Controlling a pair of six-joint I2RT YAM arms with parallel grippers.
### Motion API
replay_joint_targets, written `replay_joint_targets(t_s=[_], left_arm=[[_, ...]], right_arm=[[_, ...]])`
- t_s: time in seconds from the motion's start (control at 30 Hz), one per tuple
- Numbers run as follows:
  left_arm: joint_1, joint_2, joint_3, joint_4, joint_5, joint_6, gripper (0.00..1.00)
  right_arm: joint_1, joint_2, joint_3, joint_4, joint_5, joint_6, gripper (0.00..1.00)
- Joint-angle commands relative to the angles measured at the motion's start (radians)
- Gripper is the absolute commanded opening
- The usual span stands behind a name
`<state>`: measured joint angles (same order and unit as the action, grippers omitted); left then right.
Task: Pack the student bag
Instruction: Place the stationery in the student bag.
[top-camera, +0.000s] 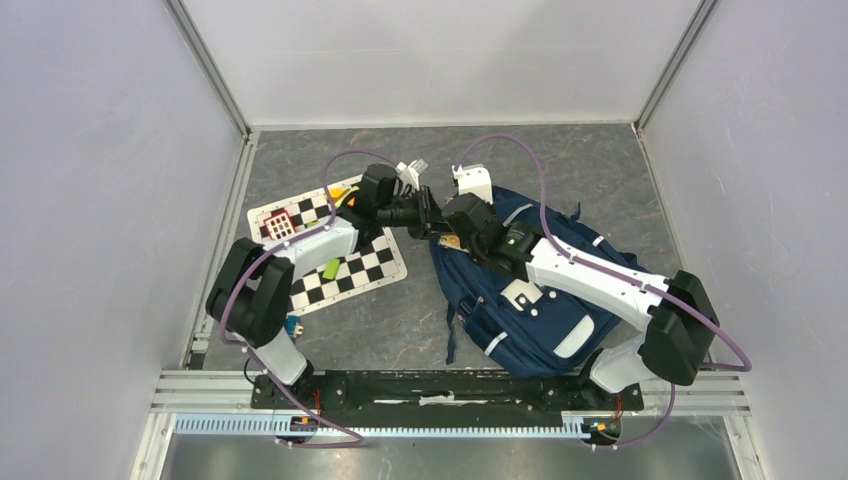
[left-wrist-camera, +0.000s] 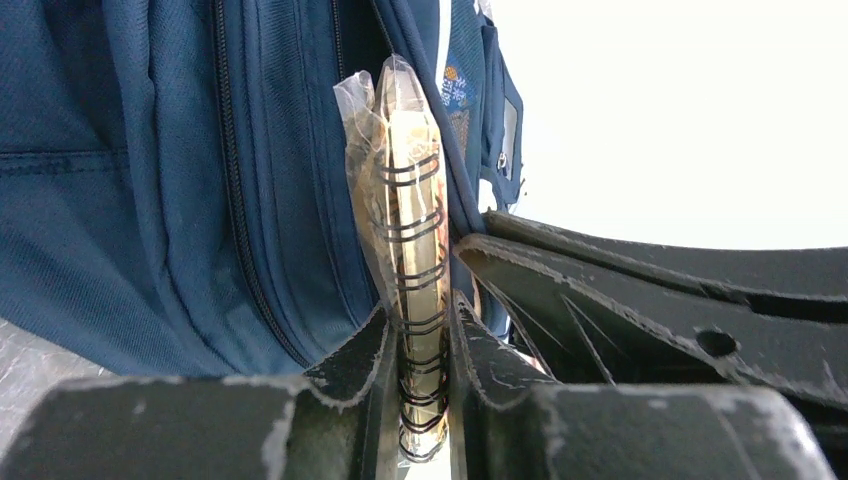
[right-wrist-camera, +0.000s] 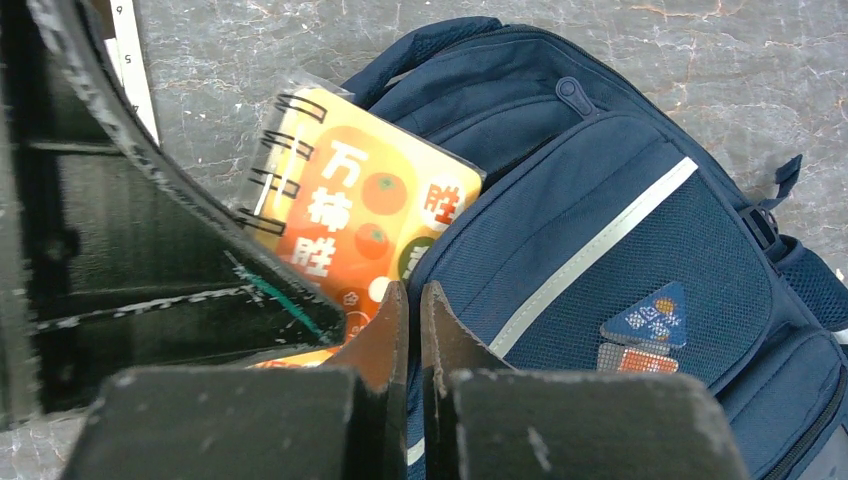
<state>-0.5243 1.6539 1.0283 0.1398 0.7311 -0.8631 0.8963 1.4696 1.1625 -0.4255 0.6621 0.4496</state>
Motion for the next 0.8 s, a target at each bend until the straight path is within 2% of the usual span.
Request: replay_joint_targets(t_s=[0.0, 0.27, 0.33, 0.4, 0.43, 0.5, 0.57, 0.7, 0.77], left_arm=[[-0.025, 0.033, 0.051, 0.079, -0.006, -0.043, 0.02], [-0.091, 0.115, 0.036, 0.045, 0.048, -0.002, 0.02], [-0.102, 0.132, 0.049, 0.037, 0.05, 0.01, 0.07], [-0.098, 0.125, 0.059, 0.015, 0.039, 0.038, 0.27], [-0.093, 0.114, 0.066, -0.023, 0.017, 0.071, 0.42], [-0.08, 0.077, 0.077, -0.113, -0.061, 0.149, 0.64], [-0.069, 0.045, 0.087, -0.197, -0.126, 0.211, 0.79], [-0.06, -0.001, 0.12, -0.319, -0.208, 0.313, 0.96], [-0.06, -0.022, 0.132, -0.363, -0.258, 0.36, 0.98]], right_arm=[[-0.002, -0.036, -0.01, -0.013, 0.018, -0.002, 0.0], [0.0, -0.046, -0.011, 0.001, 0.029, -0.002, 0.0], [0.001, -0.045, -0.013, 0.002, 0.028, -0.001, 0.0], [0.002, -0.047, -0.013, 0.0, 0.03, 0.001, 0.0], [0.001, -0.049, -0.015, -0.001, 0.031, 0.001, 0.0], [0.002, -0.056, -0.017, -0.001, 0.035, 0.001, 0.0], [0.002, -0.064, -0.022, 0.0, 0.04, 0.0, 0.0], [0.003, -0.082, -0.04, 0.01, 0.046, 0.004, 0.0], [0.003, -0.086, -0.044, 0.011, 0.041, 0.006, 0.0]])
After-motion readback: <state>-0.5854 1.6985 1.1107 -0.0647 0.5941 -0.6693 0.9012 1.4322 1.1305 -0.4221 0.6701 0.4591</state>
